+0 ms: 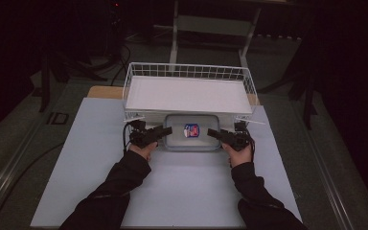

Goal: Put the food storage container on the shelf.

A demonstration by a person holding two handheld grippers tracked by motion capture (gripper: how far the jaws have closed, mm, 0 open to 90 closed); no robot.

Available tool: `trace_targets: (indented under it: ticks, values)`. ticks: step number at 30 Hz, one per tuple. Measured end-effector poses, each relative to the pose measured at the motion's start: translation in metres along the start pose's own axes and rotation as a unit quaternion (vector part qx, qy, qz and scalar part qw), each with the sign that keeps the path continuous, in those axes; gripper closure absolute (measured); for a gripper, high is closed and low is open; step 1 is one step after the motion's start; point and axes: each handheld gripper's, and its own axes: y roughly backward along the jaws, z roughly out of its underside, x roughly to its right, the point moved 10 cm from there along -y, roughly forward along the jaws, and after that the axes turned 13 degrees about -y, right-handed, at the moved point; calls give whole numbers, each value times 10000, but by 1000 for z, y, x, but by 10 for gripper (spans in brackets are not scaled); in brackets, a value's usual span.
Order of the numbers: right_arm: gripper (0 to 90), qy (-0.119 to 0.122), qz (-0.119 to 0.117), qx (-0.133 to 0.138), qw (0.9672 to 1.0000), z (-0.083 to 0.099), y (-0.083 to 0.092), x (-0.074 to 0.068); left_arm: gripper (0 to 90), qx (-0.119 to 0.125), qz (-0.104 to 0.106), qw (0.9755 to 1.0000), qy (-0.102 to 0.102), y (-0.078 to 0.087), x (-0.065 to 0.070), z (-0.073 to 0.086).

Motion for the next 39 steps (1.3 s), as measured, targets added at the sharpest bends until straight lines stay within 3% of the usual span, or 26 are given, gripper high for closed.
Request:
trace_targets:
  ticks: [8,9,17,19,23,26,30,32,36,39]
  values:
    - [313,-19,103,46,9999,-2,-1,0,407,-4,-110,9999,-52,-1,-3,1]
    - [325,87,244,86,9996,-2,-2,-1,388,0,-121,9999,-18,-3,-3,2]
    - [322,257,416,141,9987,-2,-1,-4,354,-25,-248,9997,-87,-1,-2,1]
    - [322,393,430,194,9981,-2,1,-5,322,-24,-235,9993,-304,3,1,1]
    - [321,533,499,219,9971,-1,6,-8,271,40,-207,9983,-544,6,8,1]
    - [327,729,529,337,9954,0,14,-13,156,-8,-239,9958,-881,9,15,2]
    - [332,869,477,399,9943,3,22,-22,113,-22,-167,9952,-967,16,24,1]
    - [341,926,420,396,9940,6,26,-28,78,29,-18,9951,-986,21,30,0]
    - [434,1163,272,235,9926,19,29,-45,21,-246,179,9926,-1177,29,43,9]
    - [534,1270,107,73,9918,30,29,-56,11,-336,193,9911,-1275,35,48,15]
